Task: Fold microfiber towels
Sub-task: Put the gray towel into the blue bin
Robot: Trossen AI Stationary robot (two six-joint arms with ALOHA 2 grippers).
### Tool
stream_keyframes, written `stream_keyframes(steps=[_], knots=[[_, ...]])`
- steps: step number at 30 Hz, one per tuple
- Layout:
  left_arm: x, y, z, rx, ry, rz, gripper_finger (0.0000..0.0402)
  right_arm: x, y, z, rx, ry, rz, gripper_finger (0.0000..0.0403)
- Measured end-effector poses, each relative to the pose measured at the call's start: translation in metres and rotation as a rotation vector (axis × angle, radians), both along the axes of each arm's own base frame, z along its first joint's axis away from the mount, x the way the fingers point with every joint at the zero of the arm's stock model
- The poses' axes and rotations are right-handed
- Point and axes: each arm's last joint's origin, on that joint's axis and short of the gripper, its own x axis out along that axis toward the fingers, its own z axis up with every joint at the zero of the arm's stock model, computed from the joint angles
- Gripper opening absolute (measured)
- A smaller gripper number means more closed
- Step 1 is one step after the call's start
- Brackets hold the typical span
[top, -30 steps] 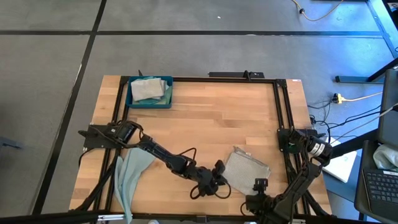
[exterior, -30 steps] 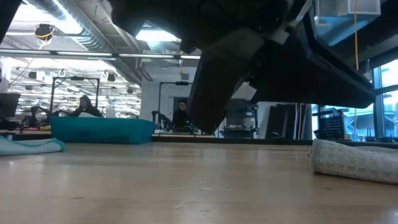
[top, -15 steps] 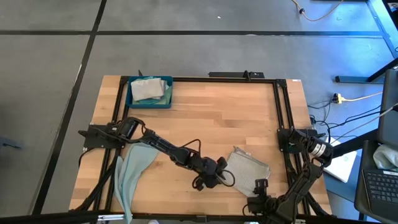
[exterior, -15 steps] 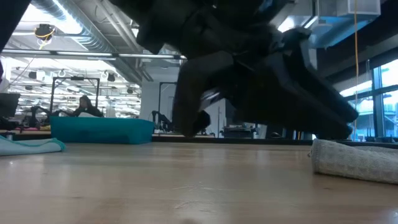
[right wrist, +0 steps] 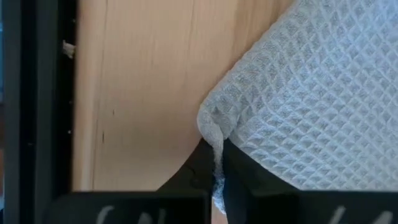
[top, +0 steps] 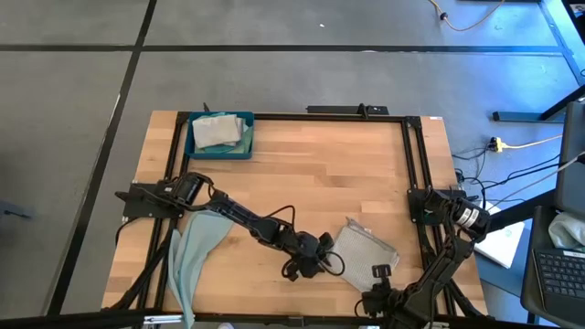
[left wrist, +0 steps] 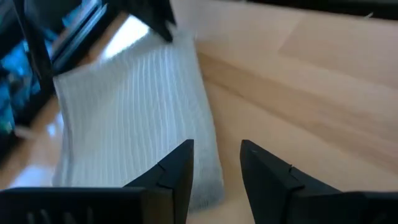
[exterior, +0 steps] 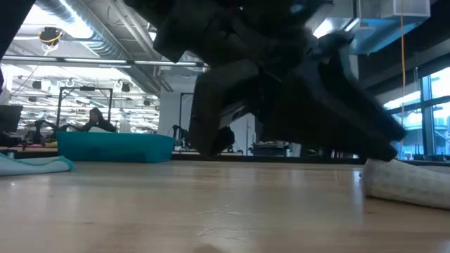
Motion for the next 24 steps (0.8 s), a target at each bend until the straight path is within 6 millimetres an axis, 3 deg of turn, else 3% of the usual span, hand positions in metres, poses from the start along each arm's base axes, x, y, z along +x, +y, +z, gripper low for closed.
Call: stream_keyframes(steps=[4, 10, 17, 24], knots=[[-0.001, -0.015, 0.006, 0.044, -0.100, -0.062, 0.0123, 0.011, -0.002, 0.008, -0.037, -0.027, -0.026, 0.0027], [-0.005, -0.030, 0.010, 0.130, -0.188, -0.086, 0.0124, 0.035, -0.018, 0.012, -0.088, -0.055, -0.080, 0.0012], [-0.006, -0.021, 0.003, 0.221, -0.119, 0.011, 0.0125, 0.056, -0.025, 0.030, -0.127, -0.079, -0.070, 0.0018], [-0.001, -0.007, -0.004, 0.243, -0.090, 0.057, 0.0125, 0.069, -0.019, 0.053, -0.123, -0.149, -0.037, 0.0014]])
